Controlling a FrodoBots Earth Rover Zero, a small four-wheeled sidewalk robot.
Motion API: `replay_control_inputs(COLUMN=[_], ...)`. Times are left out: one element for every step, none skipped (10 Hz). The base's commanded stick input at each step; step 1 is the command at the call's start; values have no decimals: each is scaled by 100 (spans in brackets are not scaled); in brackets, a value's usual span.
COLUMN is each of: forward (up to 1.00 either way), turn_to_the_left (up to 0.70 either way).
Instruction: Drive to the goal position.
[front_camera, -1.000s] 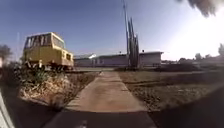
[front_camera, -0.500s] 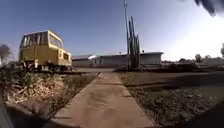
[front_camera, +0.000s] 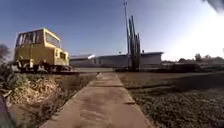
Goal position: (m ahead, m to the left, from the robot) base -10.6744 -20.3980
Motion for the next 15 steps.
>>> replay_control_inputs(forward=[70,70,70,70,70,70,70,70,70,70,70,70,46,26,0], turn_to_the_left=[0,0,0,0,0,0,0,0,0,-1,-14,-14,-20,-38,-45])
